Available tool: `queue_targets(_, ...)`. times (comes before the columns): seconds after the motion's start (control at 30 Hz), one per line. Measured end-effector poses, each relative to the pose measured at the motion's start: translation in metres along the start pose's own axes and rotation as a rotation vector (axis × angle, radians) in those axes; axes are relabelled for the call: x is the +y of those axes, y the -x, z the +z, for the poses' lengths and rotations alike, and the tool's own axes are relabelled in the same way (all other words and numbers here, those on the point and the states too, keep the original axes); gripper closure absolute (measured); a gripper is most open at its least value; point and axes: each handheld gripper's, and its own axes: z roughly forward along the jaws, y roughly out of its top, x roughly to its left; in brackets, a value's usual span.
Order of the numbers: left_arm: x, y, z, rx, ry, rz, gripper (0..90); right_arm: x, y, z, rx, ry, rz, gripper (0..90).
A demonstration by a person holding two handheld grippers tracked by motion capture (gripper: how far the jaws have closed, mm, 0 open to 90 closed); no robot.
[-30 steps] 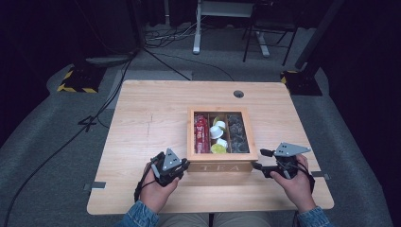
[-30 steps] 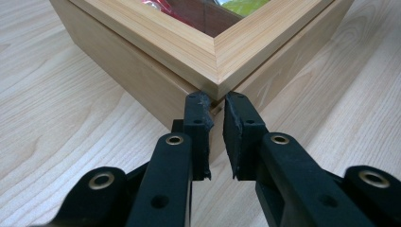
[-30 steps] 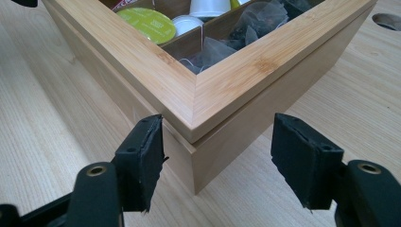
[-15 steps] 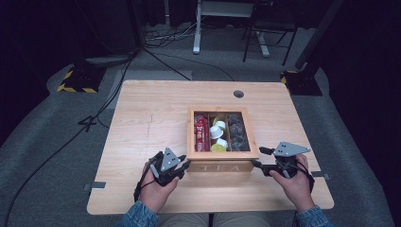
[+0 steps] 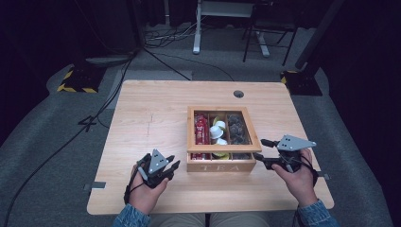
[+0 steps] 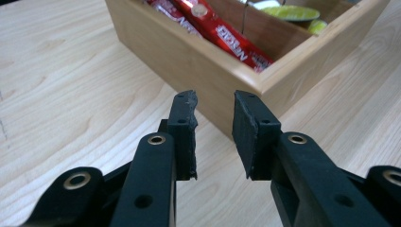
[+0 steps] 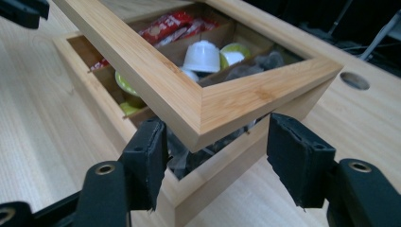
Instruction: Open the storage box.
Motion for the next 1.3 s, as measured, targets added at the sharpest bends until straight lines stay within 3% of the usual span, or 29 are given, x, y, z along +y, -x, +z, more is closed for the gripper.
queue_targets(0.33,-0.007,-0.010,0.001,0.017,-0.002,-0.007,67.3,0.026,0.009,-0.007,-0.024,0.040,-0.041,40.8)
queue_targets(0.43,-0.008,-0.012,0.002,0.019,0.003,-0.013,62.7,0.037,0.015,-0.009,-0.026,0.063,-0.040,42.5)
queue_targets(0.57,-0.011,-0.018,0.006,0.055,0.009,-0.017,52.6,0.050,0.022,-0.011,-0.029,0.077,-0.047,43.8)
queue_targets(0.77,-0.013,-0.025,0.007,0.069,0.015,-0.034,47.5,0.067,0.035,-0.008,-0.026,0.079,-0.050,45.0)
queue_targets(1.3,-0.019,-0.028,0.019,0.044,-0.016,-0.015,44.9,0.096,0.067,0.002,-0.007,0.166,0.031,49.0)
